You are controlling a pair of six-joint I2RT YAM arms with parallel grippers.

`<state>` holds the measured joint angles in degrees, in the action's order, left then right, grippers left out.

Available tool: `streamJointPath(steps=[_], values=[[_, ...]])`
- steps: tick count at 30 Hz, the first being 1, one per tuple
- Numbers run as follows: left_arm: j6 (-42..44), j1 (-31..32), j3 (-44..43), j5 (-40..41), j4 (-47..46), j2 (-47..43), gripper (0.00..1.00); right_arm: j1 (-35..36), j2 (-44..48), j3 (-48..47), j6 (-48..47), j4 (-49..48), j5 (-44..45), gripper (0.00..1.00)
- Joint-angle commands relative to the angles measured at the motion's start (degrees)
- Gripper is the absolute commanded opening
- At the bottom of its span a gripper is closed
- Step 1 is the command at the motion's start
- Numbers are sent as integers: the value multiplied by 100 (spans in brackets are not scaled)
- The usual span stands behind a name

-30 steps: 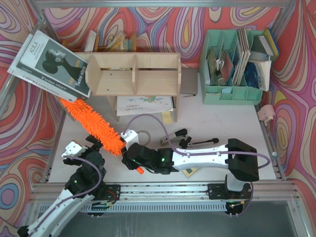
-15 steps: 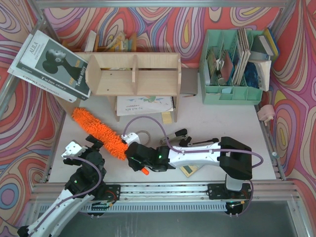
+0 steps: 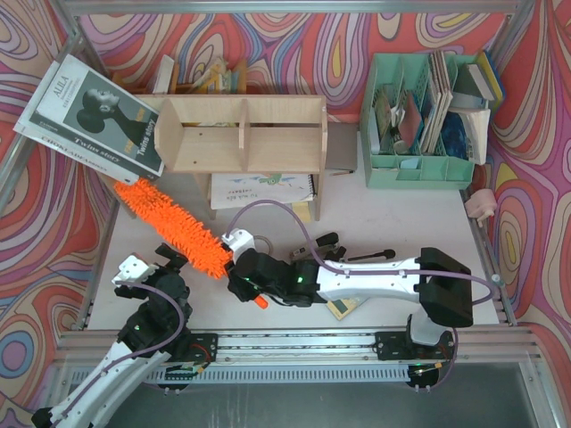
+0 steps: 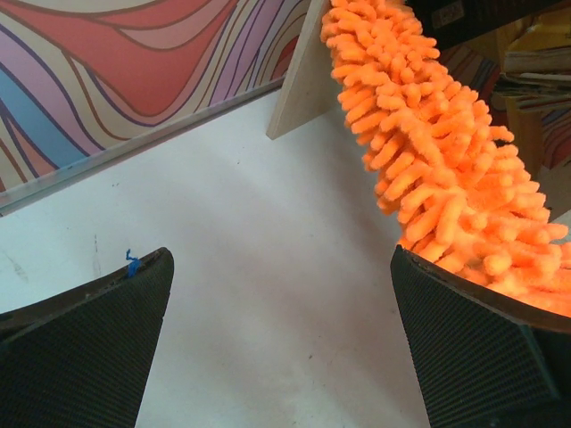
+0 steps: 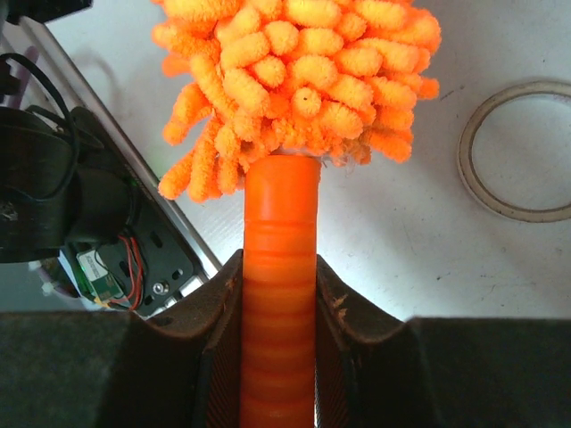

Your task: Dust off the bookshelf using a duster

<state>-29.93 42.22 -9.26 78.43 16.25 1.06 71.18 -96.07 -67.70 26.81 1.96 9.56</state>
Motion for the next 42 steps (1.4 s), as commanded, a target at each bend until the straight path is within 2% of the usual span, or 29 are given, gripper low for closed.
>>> streamJointPath(steps=[1,9,23,34,42], values=[[102,-29,99,-25,-105,-63,98,7,53,230,2,-433,-101,0],[197,-36,134,-56,-369,-44,98,-38,-501,57,127,-81,-93,0],[191,-38,135,-56,-343,-66,99,-200,-212,-831,-665,-396,637,0],[181,-38,135,-47,-333,-74,98,-236,-803,-540,-3,-320,170,0],[182,-38,129,-56,-333,-80,98,-318,-1169,-687,119,-167,-38,0]])
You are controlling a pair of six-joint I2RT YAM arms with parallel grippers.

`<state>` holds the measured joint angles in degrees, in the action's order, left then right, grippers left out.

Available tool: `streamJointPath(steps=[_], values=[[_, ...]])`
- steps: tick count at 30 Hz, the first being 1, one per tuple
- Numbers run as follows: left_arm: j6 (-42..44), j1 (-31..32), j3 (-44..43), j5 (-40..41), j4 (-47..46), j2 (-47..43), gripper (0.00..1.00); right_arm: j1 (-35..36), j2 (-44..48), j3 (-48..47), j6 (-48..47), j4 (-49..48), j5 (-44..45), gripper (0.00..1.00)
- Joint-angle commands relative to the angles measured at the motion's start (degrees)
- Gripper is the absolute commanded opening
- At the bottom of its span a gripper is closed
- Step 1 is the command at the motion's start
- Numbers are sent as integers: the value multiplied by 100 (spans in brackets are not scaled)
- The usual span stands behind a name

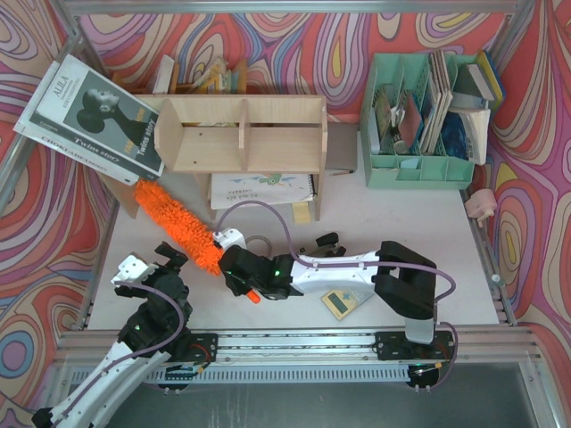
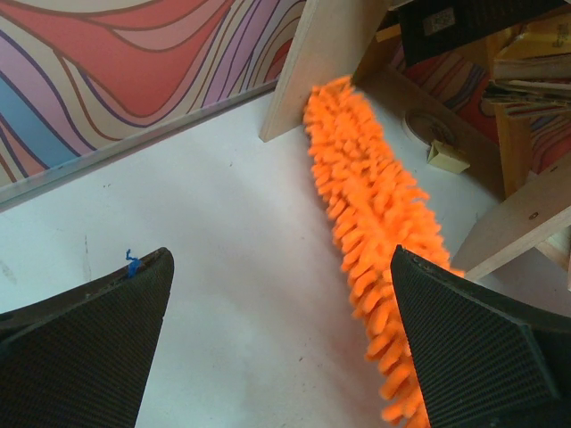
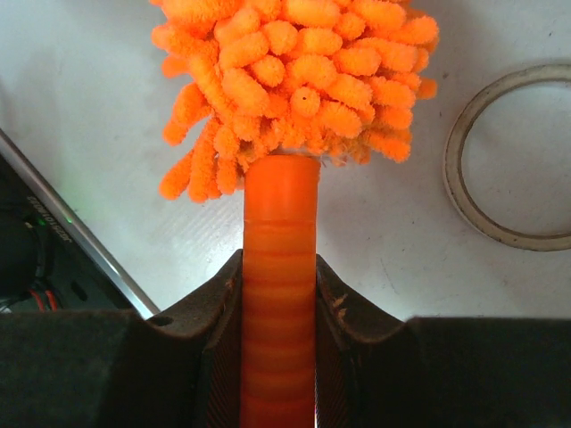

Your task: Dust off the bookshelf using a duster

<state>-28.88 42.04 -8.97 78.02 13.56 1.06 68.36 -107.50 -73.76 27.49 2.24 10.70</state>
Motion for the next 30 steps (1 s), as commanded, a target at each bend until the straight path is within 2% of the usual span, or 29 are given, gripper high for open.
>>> streamJointPath(steps=[1,15,30], values=[[76,-25,104,-15,-64,-77,98,-34,-25,-100,32,-183,-118,0],[71,-29,106,-24,-56,-71,98,-34,882,-297,-108,-490,537,0],[52,-29,104,3,-40,-78,98,-35,-42,-416,525,129,64,0]])
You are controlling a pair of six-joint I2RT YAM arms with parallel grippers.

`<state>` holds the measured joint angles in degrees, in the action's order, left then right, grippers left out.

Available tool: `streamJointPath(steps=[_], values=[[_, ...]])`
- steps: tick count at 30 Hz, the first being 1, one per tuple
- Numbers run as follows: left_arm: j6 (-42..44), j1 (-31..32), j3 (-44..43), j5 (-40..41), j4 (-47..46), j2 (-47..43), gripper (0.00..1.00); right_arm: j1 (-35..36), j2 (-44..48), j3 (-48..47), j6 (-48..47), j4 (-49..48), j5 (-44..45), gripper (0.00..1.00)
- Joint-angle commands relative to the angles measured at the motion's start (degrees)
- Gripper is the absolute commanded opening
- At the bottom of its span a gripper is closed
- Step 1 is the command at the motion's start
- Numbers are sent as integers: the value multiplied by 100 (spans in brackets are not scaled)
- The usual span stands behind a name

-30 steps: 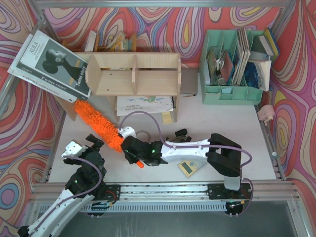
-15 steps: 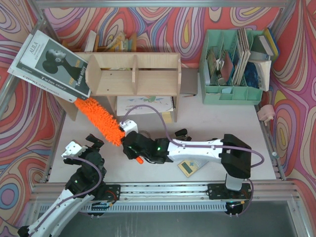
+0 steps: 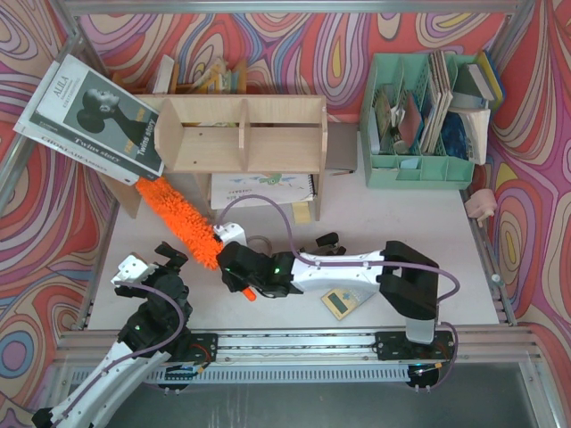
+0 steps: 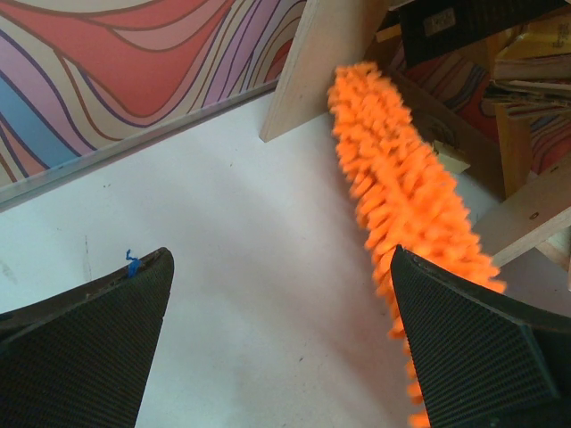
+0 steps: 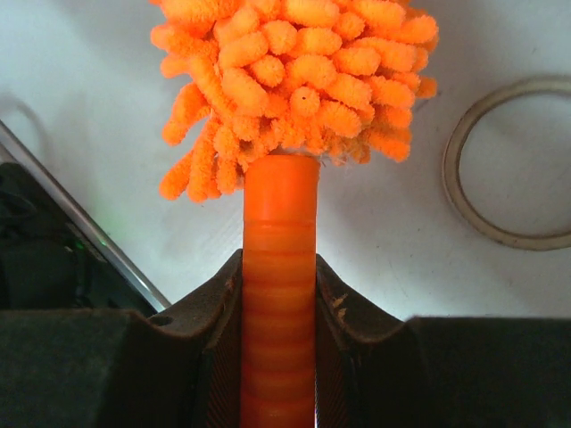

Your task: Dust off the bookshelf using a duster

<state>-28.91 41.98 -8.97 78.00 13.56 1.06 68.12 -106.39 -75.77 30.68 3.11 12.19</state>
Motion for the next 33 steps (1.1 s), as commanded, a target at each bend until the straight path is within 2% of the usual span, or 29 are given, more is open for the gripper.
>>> streamJointPath(steps=[1,13,27,33], values=[[55,-23,99,5,-38,-76,98,-10,-188,-251,201,55,-112,0],[-36,-31,80,31,54,-75,99,-10,457,-385,-94,-448,366,0],[-45,-38,80,31,59,-75,99,-11,-157,-252,119,-7,79,0],[-60,-40,80,34,62,-72,98,-14,-29,-248,245,178,62,0]])
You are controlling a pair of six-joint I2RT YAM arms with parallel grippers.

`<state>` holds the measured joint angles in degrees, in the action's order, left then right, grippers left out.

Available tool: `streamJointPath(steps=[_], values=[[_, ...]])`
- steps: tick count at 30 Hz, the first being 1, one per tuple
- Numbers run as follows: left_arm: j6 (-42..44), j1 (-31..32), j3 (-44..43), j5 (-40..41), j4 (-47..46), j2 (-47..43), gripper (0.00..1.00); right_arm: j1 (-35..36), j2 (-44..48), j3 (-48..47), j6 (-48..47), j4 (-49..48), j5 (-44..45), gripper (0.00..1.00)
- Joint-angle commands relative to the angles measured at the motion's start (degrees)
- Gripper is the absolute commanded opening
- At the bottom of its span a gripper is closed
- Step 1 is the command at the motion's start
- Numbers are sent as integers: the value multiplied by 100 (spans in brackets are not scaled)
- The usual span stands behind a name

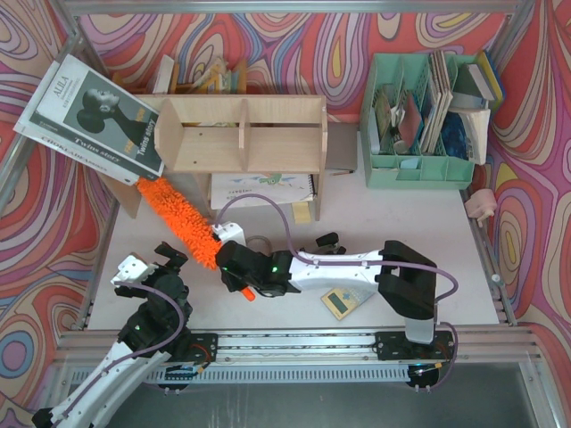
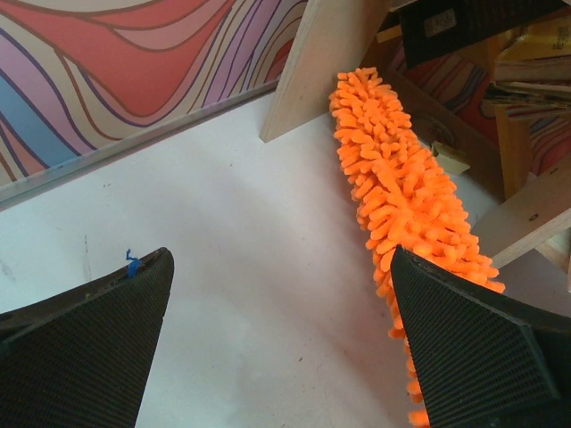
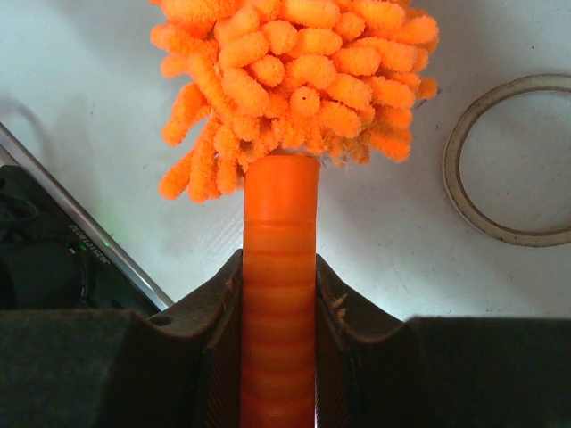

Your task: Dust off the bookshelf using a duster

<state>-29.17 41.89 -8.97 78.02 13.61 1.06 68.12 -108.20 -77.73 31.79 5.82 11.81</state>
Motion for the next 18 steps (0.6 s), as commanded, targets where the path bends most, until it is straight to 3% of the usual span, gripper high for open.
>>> streamJointPath(steps=[1,6,13,18], values=[[-40,-32,80,37,67,-71,99,-10,196,-33,169,-76,123,0],[-124,-32,52,53,153,-77,99,65,543,59,507,30,460,0],[-454,-32,-49,146,635,-79,99,635,621,-496,1427,782,1918,0],[-726,-32,-124,246,918,-80,98,1037,209,-1521,2968,2365,2885,0]])
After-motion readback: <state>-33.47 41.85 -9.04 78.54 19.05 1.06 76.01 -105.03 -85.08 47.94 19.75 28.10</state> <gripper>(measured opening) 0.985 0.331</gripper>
